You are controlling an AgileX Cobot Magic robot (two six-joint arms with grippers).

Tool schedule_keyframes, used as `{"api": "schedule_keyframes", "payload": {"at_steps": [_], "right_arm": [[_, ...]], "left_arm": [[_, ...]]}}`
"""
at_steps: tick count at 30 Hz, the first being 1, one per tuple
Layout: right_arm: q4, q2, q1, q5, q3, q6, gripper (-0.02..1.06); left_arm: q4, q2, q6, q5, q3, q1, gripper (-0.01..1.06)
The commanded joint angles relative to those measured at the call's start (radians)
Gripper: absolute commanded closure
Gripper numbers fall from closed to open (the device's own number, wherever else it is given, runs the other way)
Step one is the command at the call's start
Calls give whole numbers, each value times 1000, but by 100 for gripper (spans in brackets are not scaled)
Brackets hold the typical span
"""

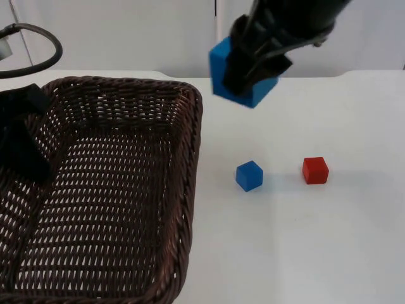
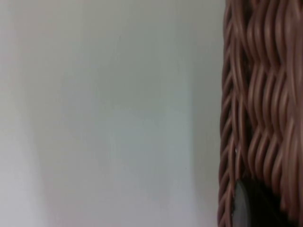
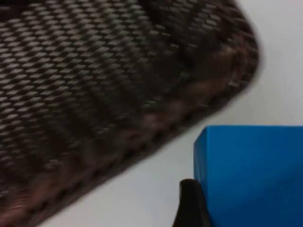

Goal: Pick up the basket with the left hand and place the largest block into the basket with the right hand.

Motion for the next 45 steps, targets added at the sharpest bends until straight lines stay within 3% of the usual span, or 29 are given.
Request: {"api": "schedule_keyframes", "payload": {"at_steps": [1,9,12,16,20,28,36,45], "right_arm": [[4,-15,42,-14,0,-15,105],[16,-15,153,-42,0,-15,105],[59,-10,166,-77,0,-29,105],[202,8,166,-112,0,-133,105],[249,26,166,-112,0,-175,105],[241,95,166,-136,0,-196,105],[249,173,166,-241,0,-196,105],[268,222,166,-299,0,-196,105]], "left_arm": [[-16,-6,-1,10,1,-4,105],[-16,-6,2,8,1,-4,105],[-16,-6,2,8,1,-4,105],[-14,-6,2,10,1,-4,105],[-5,-6,2,10,1,-4,105],[-2,-6,2,10,1,-4,105],[-2,-6,2,10,1,-4,105],[0,-6,2,10,1,-4,105]]}}
